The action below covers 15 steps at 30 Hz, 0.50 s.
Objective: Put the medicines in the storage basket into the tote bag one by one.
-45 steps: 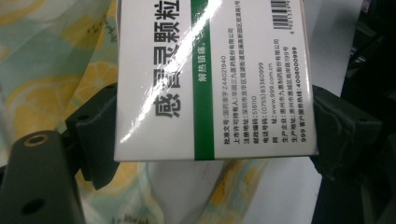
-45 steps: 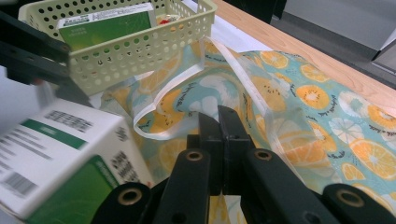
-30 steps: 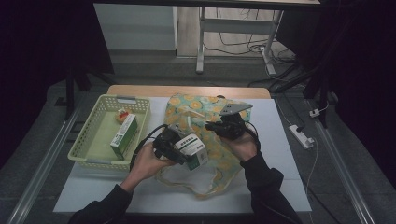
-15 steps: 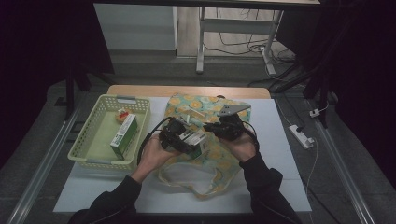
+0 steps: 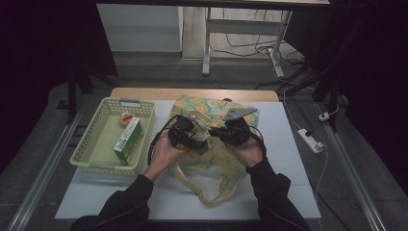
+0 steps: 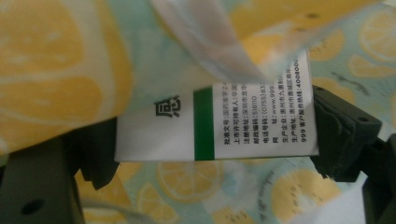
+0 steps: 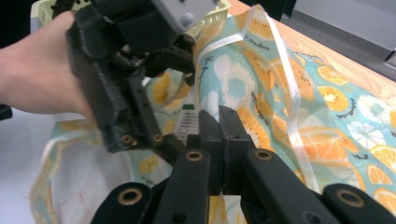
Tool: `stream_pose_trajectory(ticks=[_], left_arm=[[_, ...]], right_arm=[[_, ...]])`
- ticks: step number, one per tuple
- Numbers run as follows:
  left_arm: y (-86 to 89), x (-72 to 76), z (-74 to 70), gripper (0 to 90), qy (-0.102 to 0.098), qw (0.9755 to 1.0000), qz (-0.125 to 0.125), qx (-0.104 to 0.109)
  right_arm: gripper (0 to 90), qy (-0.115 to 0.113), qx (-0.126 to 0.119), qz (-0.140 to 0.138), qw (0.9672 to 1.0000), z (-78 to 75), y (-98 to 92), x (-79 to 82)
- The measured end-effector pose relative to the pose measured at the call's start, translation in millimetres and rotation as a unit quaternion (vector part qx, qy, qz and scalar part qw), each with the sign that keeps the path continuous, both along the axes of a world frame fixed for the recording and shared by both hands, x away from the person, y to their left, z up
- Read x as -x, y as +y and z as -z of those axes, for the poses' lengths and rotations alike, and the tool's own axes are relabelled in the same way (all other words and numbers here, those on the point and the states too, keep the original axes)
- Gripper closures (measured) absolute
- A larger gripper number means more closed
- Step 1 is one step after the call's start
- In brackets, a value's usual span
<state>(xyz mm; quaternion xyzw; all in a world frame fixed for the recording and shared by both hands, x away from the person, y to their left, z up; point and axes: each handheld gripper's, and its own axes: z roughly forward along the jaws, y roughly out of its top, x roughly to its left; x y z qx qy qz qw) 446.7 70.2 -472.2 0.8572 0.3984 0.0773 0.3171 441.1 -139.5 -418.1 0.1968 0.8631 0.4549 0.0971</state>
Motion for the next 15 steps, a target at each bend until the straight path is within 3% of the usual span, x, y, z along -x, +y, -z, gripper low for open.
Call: stream_pose_trajectory(ticks=[11, 15], left_arm=[[-4.7, -16.9, 5.9, 16.3, -0.022, 0.9994, -0.027, 0.001], [-6.9, -20.5, 6.9, 14.8, -0.024, 0.9994, -0.024, 0.004]], right_arm=[[89.4, 0.005, 0.002, 0.001, 1.0000, 3.0, 1.4, -1.0], [89.4, 0.006, 0.003, 0.002, 1.0000, 3.6, 0.8, -1.5]])
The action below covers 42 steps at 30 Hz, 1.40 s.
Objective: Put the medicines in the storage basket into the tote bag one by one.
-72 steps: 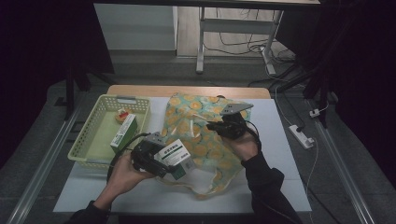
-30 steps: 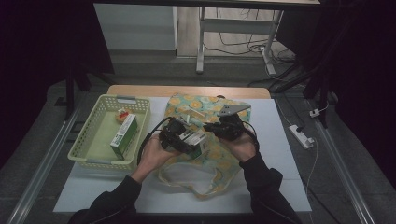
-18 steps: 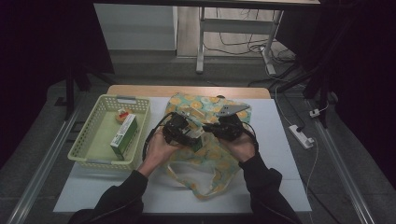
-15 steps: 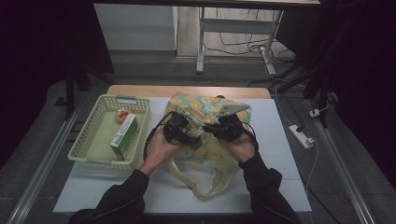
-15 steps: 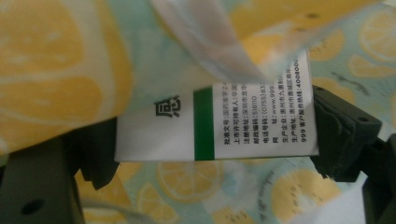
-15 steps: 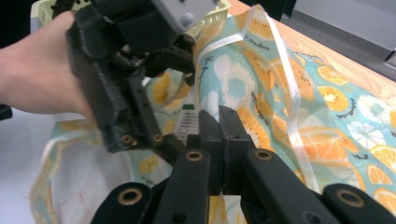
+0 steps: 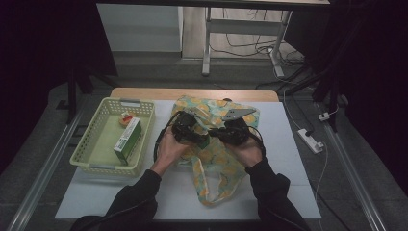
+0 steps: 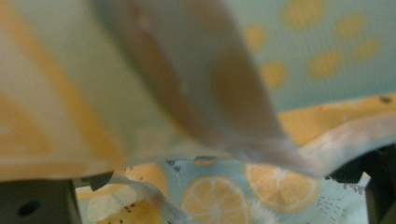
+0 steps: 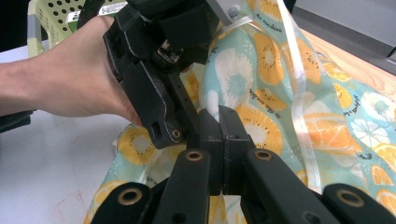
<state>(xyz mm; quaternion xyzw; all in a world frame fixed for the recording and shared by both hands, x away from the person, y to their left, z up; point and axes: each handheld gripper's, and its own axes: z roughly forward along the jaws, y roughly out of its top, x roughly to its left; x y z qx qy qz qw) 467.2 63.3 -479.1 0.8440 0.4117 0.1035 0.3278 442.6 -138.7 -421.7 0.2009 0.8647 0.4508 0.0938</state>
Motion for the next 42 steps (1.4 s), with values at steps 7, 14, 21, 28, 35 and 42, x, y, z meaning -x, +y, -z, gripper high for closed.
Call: stream_pose_trajectory(ticks=[7, 14, 21, 28, 35, 42], left_arm=[[2.0, 13.2, -5.8, 7.4, -0.006, 0.9999, 0.007, -0.013], [12.6, 29.7, -14.5, 4.8, -0.007, 0.9997, 0.022, 0.003], [23.7, 47.7, -19.9, 3.4, -0.007, 0.9985, 0.042, 0.034], [38.6, 65.4, -26.6, 0.2, -0.011, 0.9969, 0.052, 0.058], [59.3, 82.0, -32.3, 0.0, -0.027, 0.9956, 0.046, 0.077], [80.6, 91.9, -33.0, 0.0, -0.035, 0.9957, 0.035, 0.077]], right_arm=[[89.4, 0.003, 0.003, 0.005, 1.0000, 3.6, -2.1, -3.2], [89.3, 0.002, 0.001, 0.006, 1.0000, 3.8, -2.2, -3.5], [89.3, 0.003, 0.003, 0.006, 1.0000, 4.8, -1.8, -3.3], [89.4, 0.002, 0.001, 0.006, 1.0000, 3.5, -3.1, -3.6], [89.4, 0.001, -0.001, 0.005, 1.0000, 2.7, -2.8, -3.0], [89.3, 0.002, 0.000, 0.005, 1.0000, 2.9, -2.9, -3.0]])
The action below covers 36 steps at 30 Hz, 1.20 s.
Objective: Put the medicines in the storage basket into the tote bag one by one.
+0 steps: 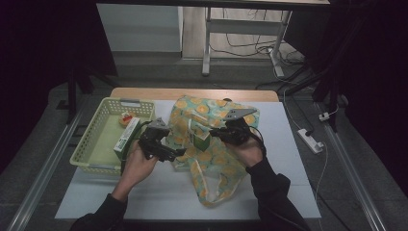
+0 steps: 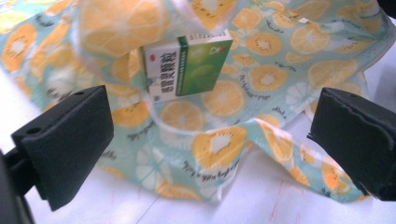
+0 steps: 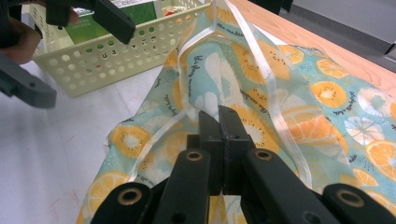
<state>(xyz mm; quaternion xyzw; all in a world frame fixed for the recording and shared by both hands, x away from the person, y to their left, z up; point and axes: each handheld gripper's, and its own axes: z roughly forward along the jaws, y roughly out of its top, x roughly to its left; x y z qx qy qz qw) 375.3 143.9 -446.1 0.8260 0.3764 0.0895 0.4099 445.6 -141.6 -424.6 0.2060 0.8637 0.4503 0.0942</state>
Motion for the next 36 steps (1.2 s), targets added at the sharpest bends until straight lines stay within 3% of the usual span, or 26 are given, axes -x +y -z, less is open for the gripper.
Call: stream_pose_trajectory(ticks=[4, 9, 16, 19, 22, 28, 31, 36], left_arm=[[11.5, 4.3, -1.7, 0.0, -0.004, 0.9999, -0.010, -0.003], [27.4, 8.1, -3.8, 0.0, -0.001, 0.9998, -0.019, 0.011], [49.9, 17.1, -8.4, 0.0, -0.016, 0.9982, -0.057, 0.005], [57.8, 19.8, -9.1, 0.0, -0.021, 0.9971, -0.073, -0.007], [66.2, 21.7, -10.1, 0.0, -0.019, 0.9961, -0.086, -0.003], [84.9, 26.7, -13.2, 0.0, -0.015, 0.9923, -0.122, -0.015], [93.2, 28.6, -11.1, 0.0, -0.017, 0.9881, -0.149, -0.035], [104.7, 25.9, -1.5, 0.0, 0.001, 0.9831, -0.174, -0.058]], right_arm=[[89.3, -0.001, 0.001, 0.000, 1.0000, 0.2, 0.3, 0.4], [89.3, -0.001, 0.001, -0.001, 1.0000, 0.1, 0.3, 0.7], [89.3, -0.003, 0.002, 0.000, 1.0000, -0.6, -0.9, 0.5], [89.3, -0.003, 0.003, 0.000, 1.0000, -0.7, -0.7, 0.8], [89.3, -0.003, 0.003, -0.001, 1.0000, -0.3, -0.4, 0.7], [89.3, -0.002, 0.003, 0.002, 1.0000, 0.1, -1.5, -0.1], [89.3, -0.003, 0.004, 0.002, 1.0000, 0.0, -1.7, -0.2], [89.3, -0.004, 0.006, 0.001, 1.0000, 0.0, -1.1, 0.3]])
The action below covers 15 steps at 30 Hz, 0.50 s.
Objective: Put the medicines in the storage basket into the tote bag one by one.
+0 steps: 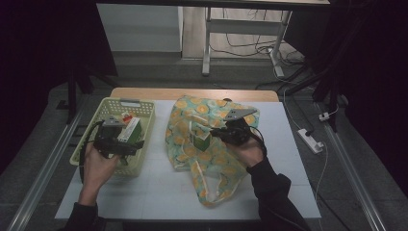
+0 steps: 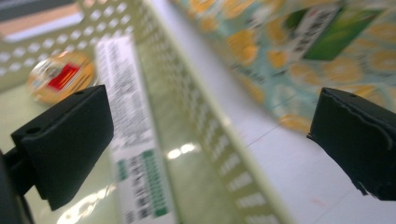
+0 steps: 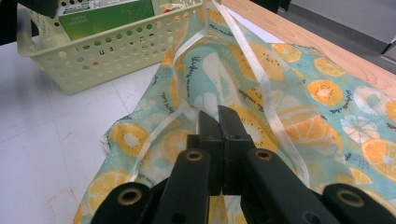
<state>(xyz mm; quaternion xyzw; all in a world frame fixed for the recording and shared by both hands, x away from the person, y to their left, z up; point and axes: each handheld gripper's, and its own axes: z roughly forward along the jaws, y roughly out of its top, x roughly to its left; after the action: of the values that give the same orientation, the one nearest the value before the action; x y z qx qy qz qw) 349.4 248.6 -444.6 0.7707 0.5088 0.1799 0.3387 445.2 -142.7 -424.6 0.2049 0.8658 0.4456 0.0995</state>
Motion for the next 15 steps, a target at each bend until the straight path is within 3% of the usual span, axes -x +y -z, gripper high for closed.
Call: stream_pose_trajectory(ticks=[3, 7, 15], left_arm=[[9.4, -2.7, 7.3, 0.0, 0.018, 0.9996, -0.017, -0.011], [17.9, -5.4, 16.0, 0.0, 0.042, 0.9988, -0.027, -0.006], [19.0, -9.4, 28.6, 3.7, 0.080, 0.9955, -0.039, -0.031]], right_arm=[[89.3, 0.000, 0.000, 0.000, 1.0000, 0.0, -0.1, -0.1], [89.3, 0.001, 0.000, 0.000, 1.0000, 0.3, -0.4, -0.5], [89.3, 0.000, 0.001, 0.000, 1.0000, 0.1, -0.6, -0.4]])
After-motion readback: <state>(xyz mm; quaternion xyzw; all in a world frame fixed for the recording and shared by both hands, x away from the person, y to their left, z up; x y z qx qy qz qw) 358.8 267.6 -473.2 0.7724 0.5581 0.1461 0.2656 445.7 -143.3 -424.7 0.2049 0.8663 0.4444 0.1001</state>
